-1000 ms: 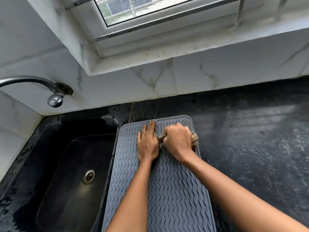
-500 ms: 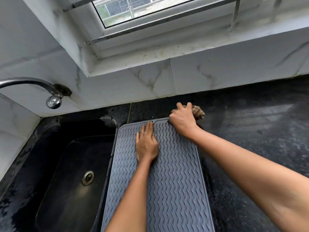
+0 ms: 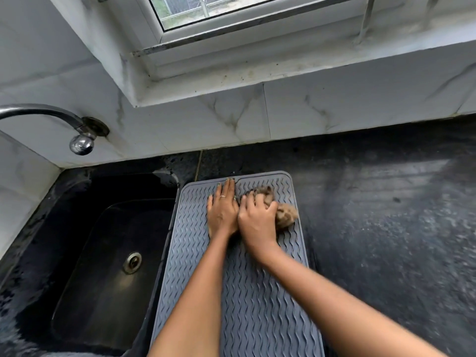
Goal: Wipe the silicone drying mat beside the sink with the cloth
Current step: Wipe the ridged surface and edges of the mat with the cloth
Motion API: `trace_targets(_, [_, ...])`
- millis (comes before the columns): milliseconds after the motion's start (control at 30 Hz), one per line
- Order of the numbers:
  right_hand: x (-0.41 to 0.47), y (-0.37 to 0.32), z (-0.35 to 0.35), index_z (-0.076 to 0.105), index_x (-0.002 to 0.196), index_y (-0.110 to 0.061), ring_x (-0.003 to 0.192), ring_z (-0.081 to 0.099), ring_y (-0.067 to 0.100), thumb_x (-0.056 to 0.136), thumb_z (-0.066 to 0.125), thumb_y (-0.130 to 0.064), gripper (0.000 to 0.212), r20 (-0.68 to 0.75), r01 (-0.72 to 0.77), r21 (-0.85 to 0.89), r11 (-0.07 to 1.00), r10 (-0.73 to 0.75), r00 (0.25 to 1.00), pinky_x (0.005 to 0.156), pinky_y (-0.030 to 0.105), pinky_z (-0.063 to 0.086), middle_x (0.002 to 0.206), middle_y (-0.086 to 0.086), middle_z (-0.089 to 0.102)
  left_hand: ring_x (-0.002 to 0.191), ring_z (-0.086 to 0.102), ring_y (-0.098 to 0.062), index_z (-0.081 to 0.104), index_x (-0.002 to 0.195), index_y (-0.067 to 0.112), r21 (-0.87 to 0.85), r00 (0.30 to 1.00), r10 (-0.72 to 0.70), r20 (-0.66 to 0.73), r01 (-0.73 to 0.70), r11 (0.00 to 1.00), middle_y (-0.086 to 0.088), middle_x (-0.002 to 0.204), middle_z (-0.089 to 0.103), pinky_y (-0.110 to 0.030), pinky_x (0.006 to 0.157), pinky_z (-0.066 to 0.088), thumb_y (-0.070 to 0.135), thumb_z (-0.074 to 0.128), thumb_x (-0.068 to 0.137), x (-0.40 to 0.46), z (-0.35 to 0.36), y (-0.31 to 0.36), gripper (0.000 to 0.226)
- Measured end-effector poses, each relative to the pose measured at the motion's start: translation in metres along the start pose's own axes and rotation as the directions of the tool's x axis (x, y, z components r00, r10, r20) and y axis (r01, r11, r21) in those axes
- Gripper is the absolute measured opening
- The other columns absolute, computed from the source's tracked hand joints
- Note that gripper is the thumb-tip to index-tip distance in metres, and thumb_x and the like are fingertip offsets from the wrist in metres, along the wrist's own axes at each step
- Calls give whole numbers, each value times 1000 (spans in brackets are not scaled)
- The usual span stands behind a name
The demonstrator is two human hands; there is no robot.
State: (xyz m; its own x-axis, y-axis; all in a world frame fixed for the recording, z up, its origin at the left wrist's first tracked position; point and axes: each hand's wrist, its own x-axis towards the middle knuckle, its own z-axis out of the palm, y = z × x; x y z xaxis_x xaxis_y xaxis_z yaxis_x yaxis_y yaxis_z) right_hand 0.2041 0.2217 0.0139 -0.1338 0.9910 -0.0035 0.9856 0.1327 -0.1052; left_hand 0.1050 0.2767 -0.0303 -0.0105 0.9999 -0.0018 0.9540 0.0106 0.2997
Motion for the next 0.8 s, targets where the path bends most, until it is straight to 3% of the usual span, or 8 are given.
trace_targets(67, [-18,-5,1,71,68,-10,67,58,25,74,45,-10,26,-47,87,3,996,-86,995,59,35,44,65,5,65,148,8,-14,12,151,24,16,999,-10,32,10,1000,7,160,11,-36,118,2,22,32,100,1,-2,0,55])
trace_targets(133, [-15,1,-19,71,66,-15,64,61,22,73,59,-13,14,-57,117,1,993,-117,992,59,32,44,62,0,67,148,5,-14,8,151,23,36,998,-2,63,0,999,6,160,7,-35,118,1,22,31,101,0,-4,1,55])
trace_targets(233, [9,17,-50,70,89,-14,90,66,28,86,51,-15,19,-65,130,126,984,-122,990,75,35,46,92,5,72,148,5,-16,10,151,19,-38,988,32,153,-26,999,1,160,7,-36,118,0,21,31,102,2,-12,-1,54])
trace_targets(333, [45,27,-65,65,104,-12,108,52,33,85,50,-7,26,-131,75,188,979,-50,990,86,43,40,111,9,65,146,17,-19,24,149,16,-131,994,50,102,-36,991,-2,158,21,-39,120,11,26,32,100,-20,-25,-11,51])
trace_targets(467, [59,25,-40,50,130,-13,130,30,36,88,45,-6,42,226,-19,335,942,-61,972,101,57,29,139,10,44,147,3,-12,9,151,25,-28,992,77,99,-75,997,9,159,5,-35,118,-4,41,12,93,-89,-19,-17,60])
trace_targets(567, [22,12,-16,54,120,-11,122,36,34,88,42,-4,34,41,21,191,981,-30,999,93,53,34,129,7,51,147,0,-10,4,151,27,0,996,62,71,-62,998,11,159,1,-31,116,-8,38,9,91,-95,-17,-16,61])
trace_targets(667, [-19,-1,-13,61,109,-9,110,45,31,88,42,-3,29,-93,34,204,978,-15,996,84,49,38,113,5,60,147,0,-10,4,150,27,48,995,54,83,-58,997,12,158,-1,-32,117,-5,40,6,89,-90,-15,-19,62])
trace_targets(800, [-42,-11,-23,65,103,-8,103,57,29,89,43,-5,26,11,74,188,979,-78,997,76,38,48,104,7,66,148,0,-13,0,151,25,97,990,51,129,-63,993,12,156,-7,-35,118,-1,49,-12,79,-88,-13,-21,77])
